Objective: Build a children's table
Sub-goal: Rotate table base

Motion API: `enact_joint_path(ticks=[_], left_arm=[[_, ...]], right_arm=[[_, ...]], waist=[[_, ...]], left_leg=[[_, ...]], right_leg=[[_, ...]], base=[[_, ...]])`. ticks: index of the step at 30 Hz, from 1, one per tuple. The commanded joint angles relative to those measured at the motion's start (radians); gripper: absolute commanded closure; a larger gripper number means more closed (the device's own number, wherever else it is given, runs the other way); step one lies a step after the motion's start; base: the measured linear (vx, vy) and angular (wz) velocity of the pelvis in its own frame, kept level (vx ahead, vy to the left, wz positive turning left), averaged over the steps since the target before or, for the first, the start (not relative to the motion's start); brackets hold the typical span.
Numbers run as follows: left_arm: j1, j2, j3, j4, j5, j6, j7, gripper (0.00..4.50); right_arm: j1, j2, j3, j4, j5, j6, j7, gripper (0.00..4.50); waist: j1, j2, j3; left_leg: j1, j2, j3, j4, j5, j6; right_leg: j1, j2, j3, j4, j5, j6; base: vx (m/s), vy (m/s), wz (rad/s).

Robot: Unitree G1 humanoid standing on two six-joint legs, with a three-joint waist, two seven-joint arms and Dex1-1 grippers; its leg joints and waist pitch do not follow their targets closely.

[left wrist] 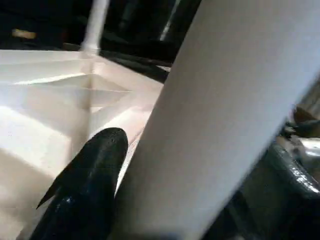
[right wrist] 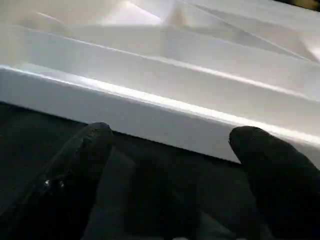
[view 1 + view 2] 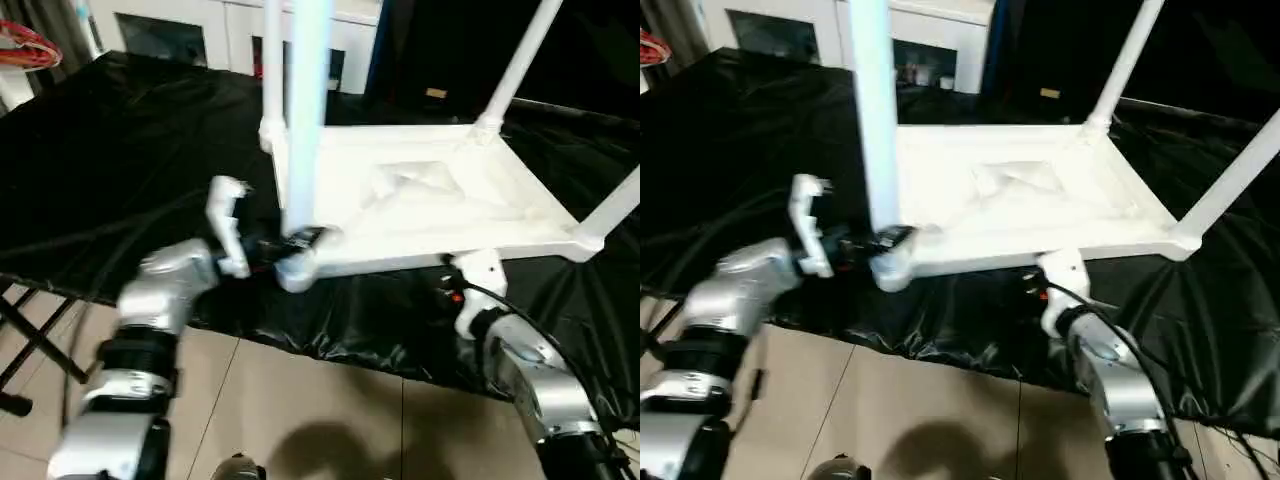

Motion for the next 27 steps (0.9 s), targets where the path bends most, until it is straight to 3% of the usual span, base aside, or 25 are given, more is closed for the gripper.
enact_joint_path(ticks=[1,4,5,7,8,9,13,20,22,23,25,26,27], left_arm=[[-0.034,-0.036,-0.028,-0.004,0.009,-0.018,0.003,0.78],[-0.036,-0.063,-0.052,-0.051,-0.019,0.015,-0.031,0.78],[-0.028,-0.066,-0.062,-0.083,-0.036,0.039,-0.050,0.78],[-0.016,-0.064,-0.075,-0.130,-0.064,0.078,-0.078,0.78],[-0.004,-0.060,-0.084,-0.168,-0.084,0.108,-0.107,0.78],[-0.001,-0.059,-0.087,-0.179,-0.090,0.117,-0.117,0.78],[0.019,-0.044,-0.099,-0.231,-0.107,0.154,-0.149,0.78],[0.095,-0.011,-0.139,-0.410,-0.181,0.275,-0.178,0.78],[0.139,-0.013,-0.164,-0.509,-0.217,0.332,-0.173,0.78],[0.159,-0.027,-0.181,-0.549,-0.230,0.349,-0.161,0.78],[0.174,-0.045,-0.194,-0.577,-0.239,0.361,-0.145,0.78],[0.180,-0.055,-0.202,-0.586,-0.236,0.360,-0.136,0.78],[0.185,-0.067,-0.213,-0.590,-0.230,0.358,-0.122,0.78]], right_arm=[[-0.020,-0.007,-0.043,0.033,-0.012,0.013,-0.067,0.19],[-0.038,-0.009,-0.072,0.072,-0.012,0.014,-0.121,0.19],[-0.050,-0.016,-0.072,0.103,-0.022,0.008,-0.135,0.19],[-0.071,-0.022,-0.069,0.150,-0.035,0.001,-0.142,0.19],[-0.096,-0.028,-0.059,0.202,-0.048,-0.004,-0.144,0.19],[-0.106,-0.031,-0.055,0.222,-0.053,-0.006,-0.144,0.19],[-0.148,-0.026,-0.050,0.295,-0.060,-0.027,-0.141,0.19],[-0.248,0.017,-0.036,0.438,-0.052,-0.091,-0.096,0.19],[-0.287,0.050,-0.009,0.476,-0.061,-0.116,-0.055,0.19],[-0.304,0.067,0.007,0.494,-0.068,-0.127,-0.035,0.19],[-0.320,0.080,0.017,0.516,-0.073,-0.137,-0.023,0.19],[-0.327,0.087,0.022,0.524,-0.076,-0.142,-0.019,0.19],[-0.336,0.094,0.027,0.537,-0.081,-0.149,-0.016,0.19]], waist=[[-0.006,-0.001,-0.075],[-0.007,-0.004,-0.076],[-0.006,0.003,-0.078],[-0.009,-0.001,-0.078],[-0.011,0.004,-0.081],[-0.018,0.001,-0.080],[-0.030,-0.002,-0.082],[-0.062,0.002,-0.079],[-0.069,0.003,-0.079],[-0.074,0.001,-0.078],[-0.078,-0.008,-0.077],[-0.080,-0.004,-0.077],[-0.085,-0.009,-0.076]], left_leg=[[0.019,0.058,-0.021,-0.074,-0.151,0.008],[0.019,0.058,-0.019,-0.074,-0.144,0.009],[0.017,0.058,-0.020,-0.073,-0.135,0.010],[0.017,0.058,-0.018,-0.072,-0.129,0.014],[0.016,0.057,-0.018,-0.071,-0.128,0.016],[0.010,0.054,-0.019,-0.071,-0.121,0.019],[0.009,0.053,-0.017,-0.067,-0.101,0.038],[0.006,0.055,-0.017,-0.069,-0.132,0.035],[0.008,0.057,-0.017,-0.068,-0.140,0.033],[0.003,0.056,-0.018,-0.069,-0.139,0.035],[0.006,0.056,-0.015,-0.067,-0.137,0.040],[0.004,0.055,-0.015,-0.066,-0.134,0.042],[0.002,0.055,-0.015,-0.067,-0.135,0.045]], right_leg=[[0.050,-0.092,0.058,-0.077,-0.180,-0.195],[0.049,-0.091,0.057,-0.076,-0.174,-0.192],[0.050,-0.090,0.056,-0.072,-0.159,-0.194],[0.050,-0.087,0.055,-0.069,-0.131,-0.202],[0.052,-0.086,0.054,-0.066,-0.114,-0.208],[0.056,-0.085,0.053,-0.066,-0.105,-0.217],[0.058,-0.083,0.053,-0.061,-0.066,-0.229],[0.058,-0.082,0.051,-0.065,-0.121,-0.241],[0.057,-0.082,0.051,-0.063,-0.125,-0.249],[0.060,-0.081,0.051,-0.065,-0.132,-0.247],[0.057,-0.079,0.051,-0.067,-0.138,-0.248],[0.058,-0.081,0.052,-0.067,-0.142,-0.248],[0.058,-0.078,0.052,-0.069,-0.150,-0.242]], base=[[0.000,0.000,0.00],[0.000,0.000,0.00],[0.000,0.000,0.00],[0.000,0.000,0.00],[0.000,0.000,0.00],[0.000,0.000,0.00],[0.000,0.000,0.00],[0.000,0.000,0.00],[0.000,0.000,0.00],[0.000,0.000,0.00],[0.000,0.000,0.00],[0.000,0.000,0.00],[0.000,0.000,0.00]])
